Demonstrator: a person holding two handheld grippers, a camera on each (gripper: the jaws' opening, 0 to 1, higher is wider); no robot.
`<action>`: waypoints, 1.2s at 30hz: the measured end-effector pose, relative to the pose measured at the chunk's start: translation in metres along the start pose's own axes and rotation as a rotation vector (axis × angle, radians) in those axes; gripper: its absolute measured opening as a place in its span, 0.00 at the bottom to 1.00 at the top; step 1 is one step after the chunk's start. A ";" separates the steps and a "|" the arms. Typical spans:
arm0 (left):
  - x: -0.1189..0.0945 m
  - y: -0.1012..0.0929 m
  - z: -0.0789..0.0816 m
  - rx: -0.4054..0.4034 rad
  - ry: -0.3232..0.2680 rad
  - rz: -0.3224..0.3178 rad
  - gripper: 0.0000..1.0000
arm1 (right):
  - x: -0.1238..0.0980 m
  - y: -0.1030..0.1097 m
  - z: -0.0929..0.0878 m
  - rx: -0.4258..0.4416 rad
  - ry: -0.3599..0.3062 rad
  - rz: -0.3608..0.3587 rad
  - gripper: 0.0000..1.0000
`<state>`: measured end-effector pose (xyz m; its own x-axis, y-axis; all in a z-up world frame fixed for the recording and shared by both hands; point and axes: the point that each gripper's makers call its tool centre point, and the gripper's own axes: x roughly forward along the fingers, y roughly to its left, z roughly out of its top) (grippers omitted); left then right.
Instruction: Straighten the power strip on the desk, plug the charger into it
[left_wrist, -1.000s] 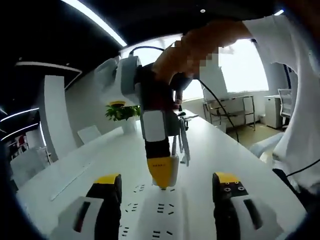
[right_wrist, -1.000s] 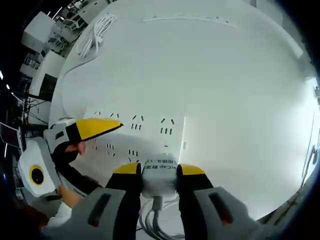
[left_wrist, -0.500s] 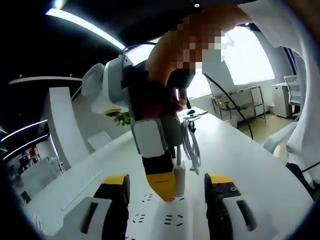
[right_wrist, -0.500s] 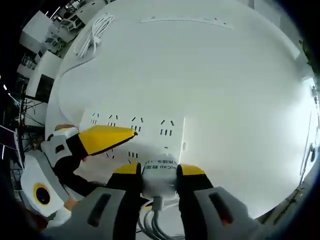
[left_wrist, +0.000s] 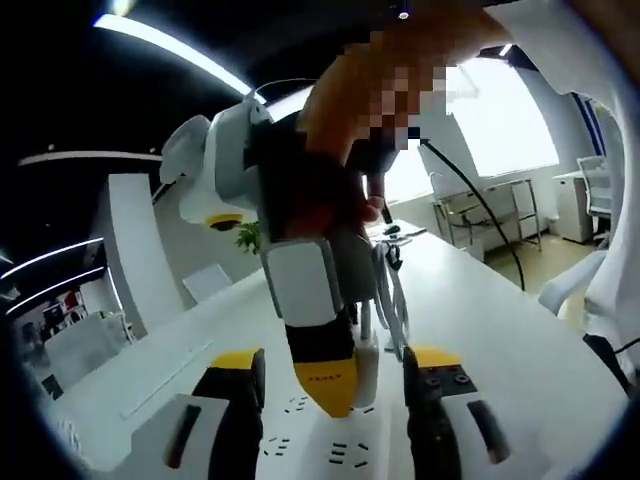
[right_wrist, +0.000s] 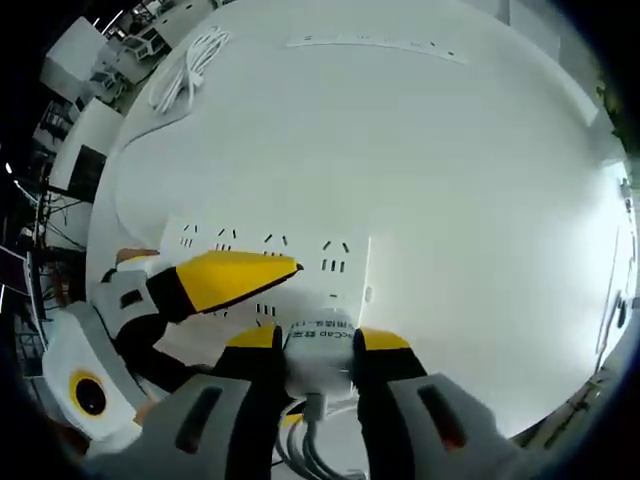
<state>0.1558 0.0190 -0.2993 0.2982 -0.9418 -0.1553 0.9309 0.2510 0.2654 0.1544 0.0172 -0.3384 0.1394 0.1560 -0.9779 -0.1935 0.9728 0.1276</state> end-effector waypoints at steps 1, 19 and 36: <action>0.000 0.002 -0.001 0.002 0.004 0.007 0.55 | 0.000 0.000 0.000 0.000 -0.001 0.001 0.28; 0.014 -0.003 -0.009 0.039 0.051 0.037 0.49 | 0.001 -0.005 0.007 0.004 0.005 0.005 0.28; 0.018 -0.011 -0.014 0.037 0.037 0.004 0.35 | 0.001 0.000 0.002 -0.018 0.002 -0.006 0.28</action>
<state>0.1543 0.0029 -0.3186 0.3105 -0.9317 -0.1886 0.9212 0.2459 0.3014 0.1561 0.0178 -0.3388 0.1384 0.1499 -0.9790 -0.2101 0.9704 0.1189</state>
